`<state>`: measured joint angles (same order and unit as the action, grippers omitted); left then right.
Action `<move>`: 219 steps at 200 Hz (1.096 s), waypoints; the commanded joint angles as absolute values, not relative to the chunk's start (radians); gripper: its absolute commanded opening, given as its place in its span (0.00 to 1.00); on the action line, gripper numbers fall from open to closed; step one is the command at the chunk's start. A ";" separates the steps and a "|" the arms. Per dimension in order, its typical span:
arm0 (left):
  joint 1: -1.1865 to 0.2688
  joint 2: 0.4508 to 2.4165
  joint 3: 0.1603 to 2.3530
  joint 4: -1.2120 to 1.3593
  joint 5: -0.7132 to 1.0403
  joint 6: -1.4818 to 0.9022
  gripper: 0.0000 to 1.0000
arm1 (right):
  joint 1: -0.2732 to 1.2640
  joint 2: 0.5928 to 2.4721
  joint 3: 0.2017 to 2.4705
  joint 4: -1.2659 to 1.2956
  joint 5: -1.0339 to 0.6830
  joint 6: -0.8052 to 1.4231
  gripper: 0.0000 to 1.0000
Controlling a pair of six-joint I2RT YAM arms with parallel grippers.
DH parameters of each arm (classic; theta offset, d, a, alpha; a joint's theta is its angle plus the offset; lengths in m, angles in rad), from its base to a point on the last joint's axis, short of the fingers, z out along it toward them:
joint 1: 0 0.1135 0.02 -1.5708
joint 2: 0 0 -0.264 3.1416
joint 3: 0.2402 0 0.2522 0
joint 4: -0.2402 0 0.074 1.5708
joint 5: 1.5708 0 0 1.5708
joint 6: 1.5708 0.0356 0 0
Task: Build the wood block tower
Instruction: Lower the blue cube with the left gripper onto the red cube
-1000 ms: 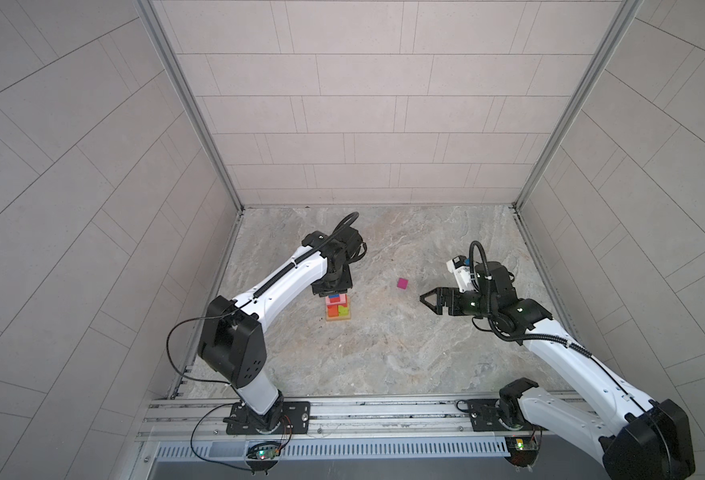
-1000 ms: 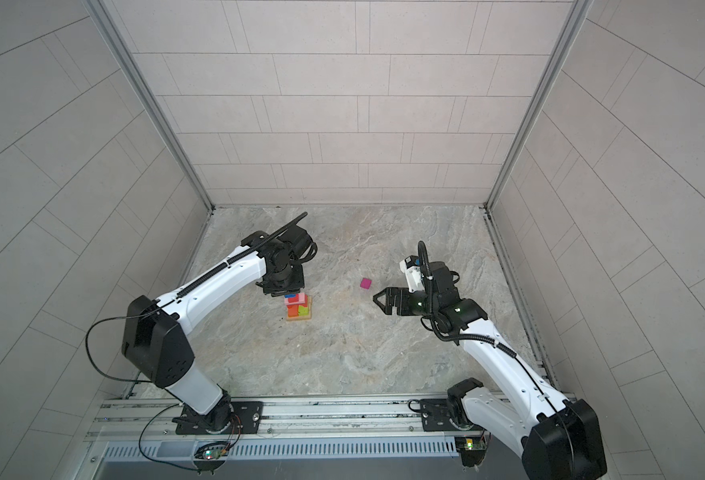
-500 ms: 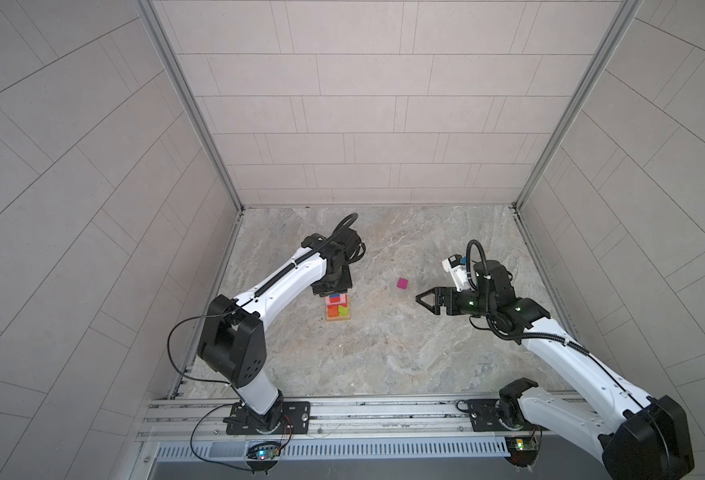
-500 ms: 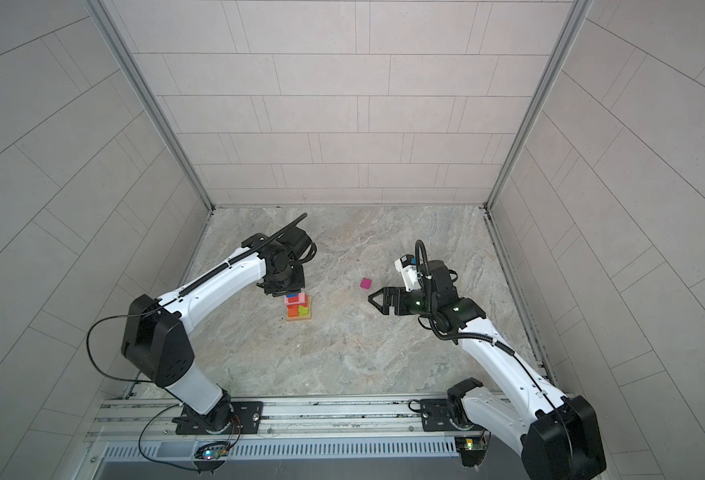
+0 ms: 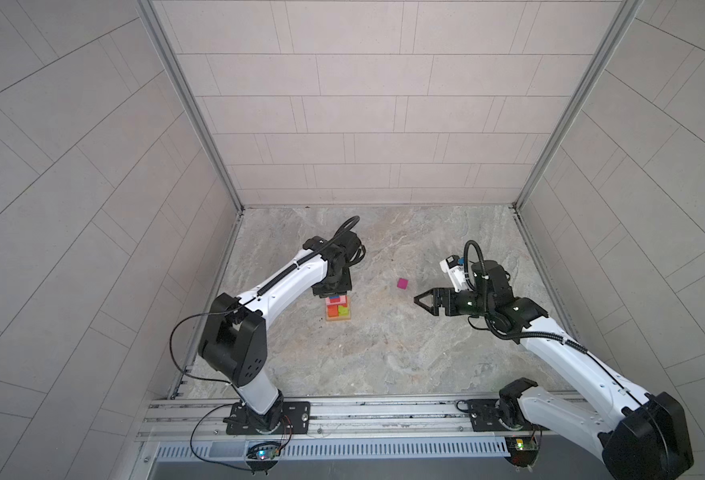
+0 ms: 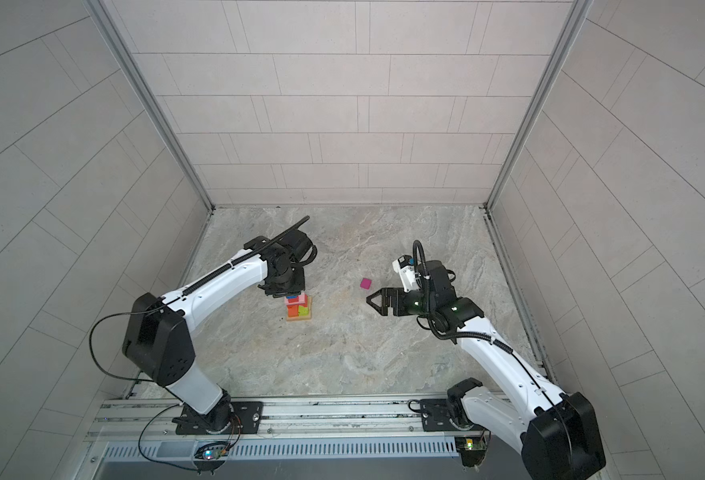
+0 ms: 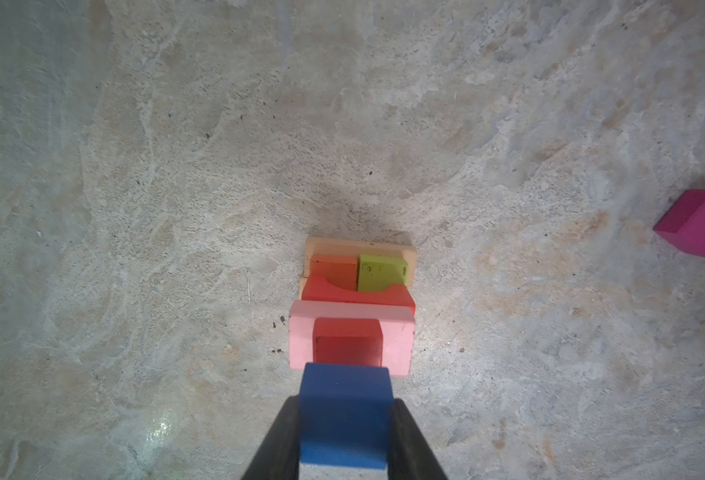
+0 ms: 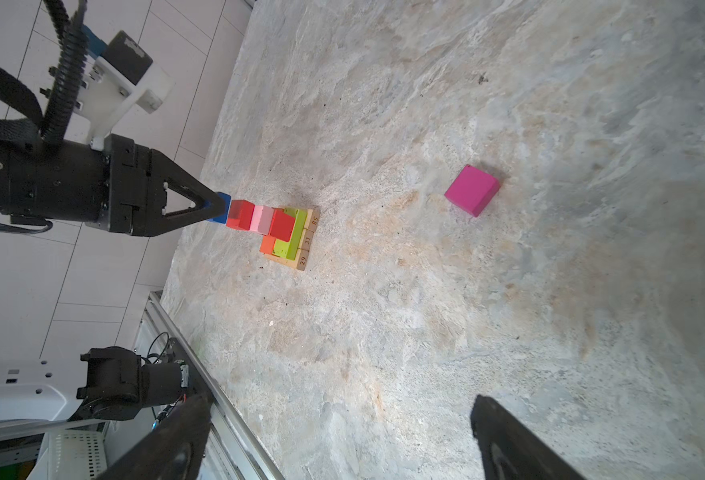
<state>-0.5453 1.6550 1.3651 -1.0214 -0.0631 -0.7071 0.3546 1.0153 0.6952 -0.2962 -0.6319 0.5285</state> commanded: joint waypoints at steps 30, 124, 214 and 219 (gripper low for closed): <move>-0.541 1.659 1.341 -1.006 -0.089 -0.688 0.30 | 0.360 1.014 0.698 -0.307 -0.627 0.520 0.99; -0.542 1.648 1.317 -0.989 -0.103 -0.694 0.30 | 0.363 1.013 0.694 -0.311 -0.621 0.522 0.99; -0.543 1.649 1.307 -0.966 -0.079 -0.691 0.30 | 0.362 1.008 0.693 -0.320 -0.617 0.516 0.99; -0.543 1.649 1.307 -0.967 -0.080 -0.691 0.30 | 0.362 1.010 0.693 -0.322 -0.617 0.516 0.99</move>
